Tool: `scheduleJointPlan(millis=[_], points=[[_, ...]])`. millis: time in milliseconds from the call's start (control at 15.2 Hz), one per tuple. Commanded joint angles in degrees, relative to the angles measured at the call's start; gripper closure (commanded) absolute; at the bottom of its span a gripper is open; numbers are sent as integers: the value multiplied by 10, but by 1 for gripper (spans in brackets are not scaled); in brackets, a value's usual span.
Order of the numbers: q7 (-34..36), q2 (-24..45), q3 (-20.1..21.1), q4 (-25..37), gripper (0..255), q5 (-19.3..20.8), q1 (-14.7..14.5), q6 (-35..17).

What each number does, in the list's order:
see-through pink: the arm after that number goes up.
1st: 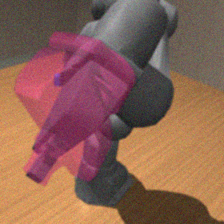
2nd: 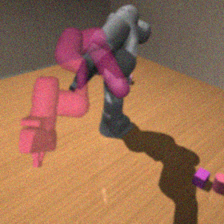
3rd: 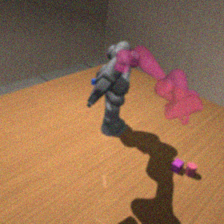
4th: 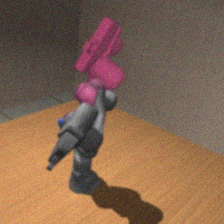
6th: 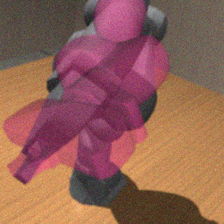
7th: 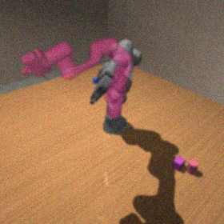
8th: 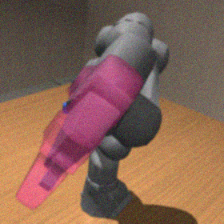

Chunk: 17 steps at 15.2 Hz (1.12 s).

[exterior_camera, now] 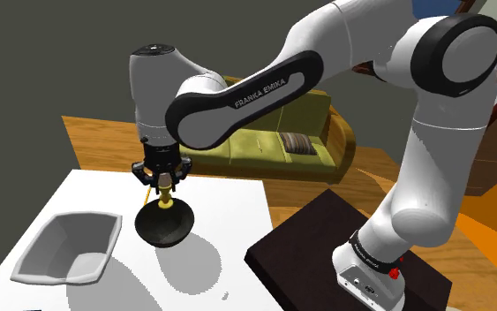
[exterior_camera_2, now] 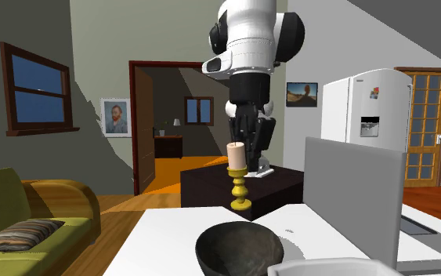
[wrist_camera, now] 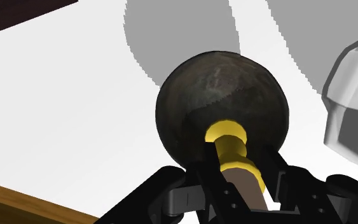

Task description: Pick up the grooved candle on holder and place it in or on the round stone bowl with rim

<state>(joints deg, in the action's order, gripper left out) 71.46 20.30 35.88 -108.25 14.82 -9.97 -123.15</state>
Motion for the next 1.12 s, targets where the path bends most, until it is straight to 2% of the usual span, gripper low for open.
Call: scheduleJointPlan(millis=[0, 792, 1056], points=[[6, 11, -4, -1, 255, 8, -4, -10], [35, 69, -30, -22, 255, 53, -24, -80], [35, 69, -30, -22, 255, 53, -24, -80]])
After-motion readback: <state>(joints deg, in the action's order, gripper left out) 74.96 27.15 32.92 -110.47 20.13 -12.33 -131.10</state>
